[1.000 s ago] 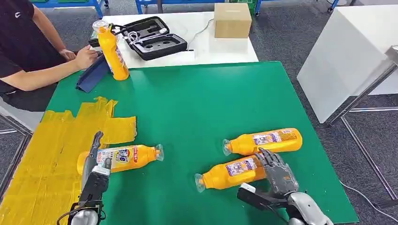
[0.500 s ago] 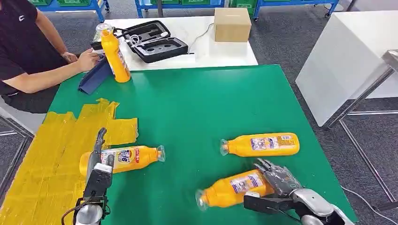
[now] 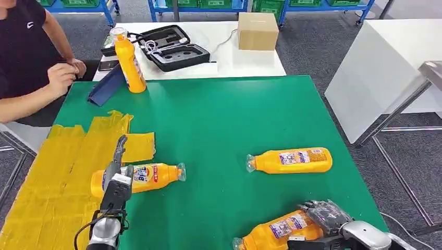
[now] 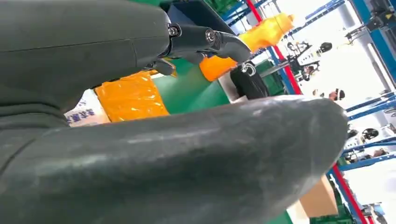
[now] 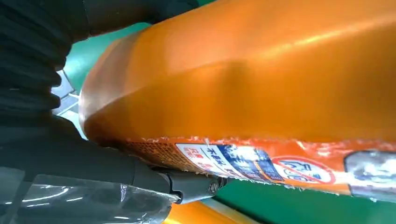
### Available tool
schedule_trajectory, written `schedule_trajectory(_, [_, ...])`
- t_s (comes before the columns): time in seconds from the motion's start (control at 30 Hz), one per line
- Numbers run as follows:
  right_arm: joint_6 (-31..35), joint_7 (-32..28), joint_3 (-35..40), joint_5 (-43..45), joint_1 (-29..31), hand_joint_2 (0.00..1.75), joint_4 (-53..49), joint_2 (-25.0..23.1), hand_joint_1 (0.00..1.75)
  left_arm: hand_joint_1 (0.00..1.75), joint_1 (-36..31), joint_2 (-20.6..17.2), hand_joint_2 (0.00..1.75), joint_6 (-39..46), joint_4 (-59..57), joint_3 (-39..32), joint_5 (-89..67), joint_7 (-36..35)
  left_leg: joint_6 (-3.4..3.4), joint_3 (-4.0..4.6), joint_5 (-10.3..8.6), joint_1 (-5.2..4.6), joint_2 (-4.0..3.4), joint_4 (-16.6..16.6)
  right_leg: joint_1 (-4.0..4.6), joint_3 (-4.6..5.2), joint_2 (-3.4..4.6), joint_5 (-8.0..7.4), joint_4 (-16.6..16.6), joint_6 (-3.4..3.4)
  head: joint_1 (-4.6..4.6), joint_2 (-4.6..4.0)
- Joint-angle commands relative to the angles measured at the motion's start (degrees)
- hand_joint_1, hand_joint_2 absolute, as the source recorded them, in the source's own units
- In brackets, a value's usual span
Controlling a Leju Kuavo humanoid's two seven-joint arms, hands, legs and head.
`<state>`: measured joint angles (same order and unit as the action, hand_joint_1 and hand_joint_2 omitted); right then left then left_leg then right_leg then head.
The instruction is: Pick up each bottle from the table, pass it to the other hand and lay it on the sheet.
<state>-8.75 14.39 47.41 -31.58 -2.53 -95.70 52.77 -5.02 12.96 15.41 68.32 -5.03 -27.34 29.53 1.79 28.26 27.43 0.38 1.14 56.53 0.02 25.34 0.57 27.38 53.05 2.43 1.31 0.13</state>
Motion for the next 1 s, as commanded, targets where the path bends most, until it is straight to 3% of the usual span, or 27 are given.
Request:
schedule_trajectory(0.03, [9.55, -5.28, -7.35, -5.27, 1.91, 1.75, 26.56, -26.71, 1.75, 0.00, 3.28, -0.52, 0.00, -2.64, 4.30, -1.31, 2.96, -2.60, -0.10, 0.64, -0.35, 0.39, -0.38, -0.21, 0.34, 0.52, 0.30, -0.57, -0.48, -0.06, -0.02, 0.00])
schedule_trajectory(0.13, [9.14, -9.29, -16.62, -7.43, 1.88, 1.75, 24.29, -33.45, 1.75, 0.00, 6.25, 0.11, 0.00, -8.24, 9.10, -3.74, 7.06, -2.92, -0.38, 0.65, 0.02, 0.77, -1.33, -0.07, 0.71, 0.59, 1.30, -0.67, -0.47, -0.23, -0.07, 0.00])
schedule_trajectory(0.2, [8.36, -11.21, -20.46, -8.37, 0.57, 1.75, 21.72, -35.13, 1.75, 0.00, 6.53, 0.51, 0.00, -10.43, 9.53, -4.59, 8.34, -2.79, -0.42, 0.22, 0.36, 0.75, -1.43, 0.12, 0.78, 0.29, 1.46, -0.35, -0.24, -0.33, -0.02, 0.00])
schedule_trajectory(0.23, [8.84, -15.42, -23.89, -7.43, -0.43, 1.75, 19.88, -37.15, 1.75, 0.00, 6.88, 0.80, 0.00, -13.80, 10.11, -5.44, 11.22, -2.33, -0.45, 0.94, 0.07, 0.68, -1.44, 0.13, 0.69, 1.08, 1.42, -0.60, -0.13, -0.32, 0.00, 0.00])
schedule_trajectory(0.27, [6.79, -19.31, -25.51, -4.67, -1.34, 1.75, 17.29, -37.52, 1.75, 0.00, 7.27, 0.74, 0.00, -17.60, 10.51, -5.77, 14.28, -1.46, -0.42, 0.42, 0.24, 0.74, -1.24, 0.12, 0.76, 0.50, 1.27, -0.39, -0.23, -0.29, -0.04, 0.00])
schedule_trajectory(0.3, [4.90, -21.70, -27.32, -1.31, -2.75, 1.75, 13.95, -37.17, 1.75, 0.00, 7.52, 0.72, 0.00, -19.64, 10.44, -6.09, 15.82, -0.69, -0.40, 0.82, 0.01, 0.67, -1.10, 0.07, 0.68, 0.93, 1.12, -0.53, -0.19, -0.25, 0.00, 0.00])
schedule_trajectory(0.37, [3.46, -21.14, -28.56, -0.91, -4.16, 1.75, 11.09, -36.39, 1.75, 0.00, 7.58, 0.86, 0.00, -19.94, 10.13, -6.38, 15.85, -0.37, -0.36, 0.23, 0.15, 0.65, -0.91, 0.05, 0.68, 0.25, 1.00, -0.33, -0.22, -0.06, 0.00, 0.00])
schedule_trajectory(0.4, [3.49, -21.15, -28.72, -0.91, -4.33, 1.75, 11.12, -36.24, 1.75, 0.00, 7.56, 0.89, 0.00, -19.94, 10.11, -6.37, 15.85, -0.37, -0.36, 0.71, -0.06, 0.57, -0.74, -0.03, 0.59, 0.73, 0.78, -0.40, -0.17, -0.07, -0.04, 0.00])
schedule_trajectory(0.47, [3.21, -25.22, -31.05, 1.05, -5.11, 1.75, 9.20, -38.28, 1.75, 0.00, 8.09, 0.61, 0.00, -24.66, 10.28, -5.76, 18.50, 0.95, -0.36, 0.48, 0.03, 0.52, -0.51, -0.02, 0.55, -0.09, 0.60, -0.24, -0.04, -0.03, 0.00, 0.00])
schedule_trajectory(0.5, [3.10, -25.79, -31.42, 0.94, -5.02, 1.75, 7.86, -39.04, 1.75, 0.00, 8.82, 0.49, 1.75, -27.52, 10.60, -5.26, 20.01, 0.52, -0.40, 0.74, -0.02, 0.44, -0.45, -0.05, 0.44, 0.19, 0.44, -0.22, 0.01, -0.05, 0.02, 0.00])
schedule_trajectory(0.73, [0.57, -27.04, -30.68, 1.30, -2.47, 1.75, 7.17, -41.45, 1.75, 0.00, 12.70, 1.64, 1.75, -38.10, 14.00, -2.65, 30.82, -0.05, -0.38, 1.51, -0.03, 0.39, -0.48, 0.02, 0.40, 1.05, 0.51, -0.28, 0.29, -0.01, 0.04, 0.00])
schedule_trajectory(1.0, [0.26, -27.01, -29.37, 1.04, -0.56, 1.75, 8.88, -44.24, 1.75, 0.00, 13.38, 2.88, 1.75, -39.46, 16.13, -0.20, 36.18, -2.26, -0.42, 1.66, -0.12, 0.36, -0.39, 0.03, 0.36, 1.16, 0.39, -0.30, 0.31, -0.01, 0.02, 0.00])
